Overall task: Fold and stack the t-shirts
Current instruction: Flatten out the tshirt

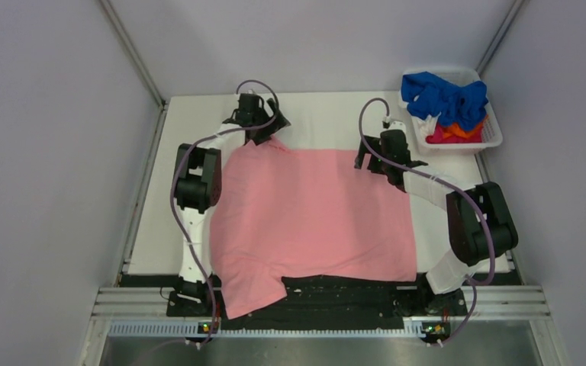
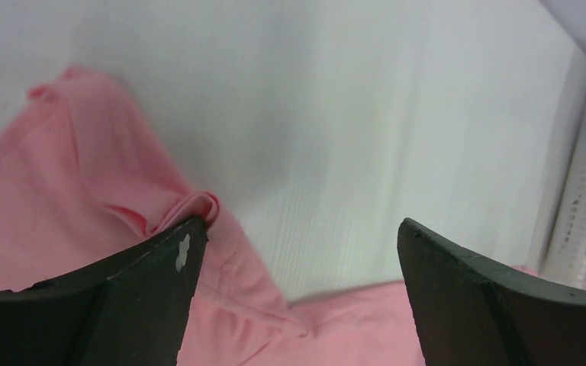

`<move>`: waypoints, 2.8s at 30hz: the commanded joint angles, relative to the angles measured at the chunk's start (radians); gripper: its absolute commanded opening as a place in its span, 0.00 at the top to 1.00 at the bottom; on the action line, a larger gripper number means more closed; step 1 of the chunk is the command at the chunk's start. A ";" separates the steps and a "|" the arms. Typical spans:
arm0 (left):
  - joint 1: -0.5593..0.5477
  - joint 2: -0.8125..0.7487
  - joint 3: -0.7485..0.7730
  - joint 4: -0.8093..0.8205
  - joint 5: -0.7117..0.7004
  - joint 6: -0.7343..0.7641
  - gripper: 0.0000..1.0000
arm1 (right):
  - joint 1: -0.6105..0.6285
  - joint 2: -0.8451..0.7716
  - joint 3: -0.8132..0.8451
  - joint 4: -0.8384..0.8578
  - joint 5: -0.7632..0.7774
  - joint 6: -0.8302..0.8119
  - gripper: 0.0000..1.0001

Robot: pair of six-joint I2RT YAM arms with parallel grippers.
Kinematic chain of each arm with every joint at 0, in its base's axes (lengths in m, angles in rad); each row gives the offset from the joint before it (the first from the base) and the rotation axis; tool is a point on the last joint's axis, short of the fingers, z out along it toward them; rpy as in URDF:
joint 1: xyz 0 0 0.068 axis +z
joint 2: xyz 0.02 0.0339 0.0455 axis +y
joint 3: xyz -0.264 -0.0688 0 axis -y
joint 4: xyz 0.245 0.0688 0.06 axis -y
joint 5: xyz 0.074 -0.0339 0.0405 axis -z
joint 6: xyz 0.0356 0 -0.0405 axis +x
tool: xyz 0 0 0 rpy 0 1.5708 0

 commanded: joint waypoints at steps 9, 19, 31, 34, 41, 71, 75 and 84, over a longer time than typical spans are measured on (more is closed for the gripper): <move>0.000 0.289 0.595 0.090 0.082 -0.072 0.01 | -0.002 -0.074 0.018 -0.018 0.093 -0.009 0.01; -0.011 -0.217 -0.040 0.049 -0.004 0.103 0.01 | 0.000 -0.082 0.002 -0.007 0.022 0.006 0.01; -0.056 -0.124 -0.047 -0.004 -0.058 0.021 0.01 | 0.001 -0.095 -0.032 -0.008 0.049 0.028 0.01; -0.062 -0.064 -0.006 0.008 -0.064 -0.001 0.01 | -0.001 -0.101 -0.052 0.020 0.043 0.028 0.01; -0.081 0.069 0.130 0.047 -0.022 -0.028 0.01 | 0.000 -0.061 -0.036 0.024 0.081 0.010 0.01; -0.097 -0.567 -0.367 -0.328 -0.375 0.226 0.01 | -0.011 -0.152 -0.052 -0.238 0.104 0.046 0.01; -0.079 -0.525 -0.386 -0.379 -0.375 0.203 0.01 | -0.011 -0.125 -0.062 -0.240 0.085 0.055 0.01; -0.013 -0.263 -0.193 -0.463 -0.286 0.181 0.01 | -0.011 0.004 -0.009 -0.225 0.055 0.056 0.01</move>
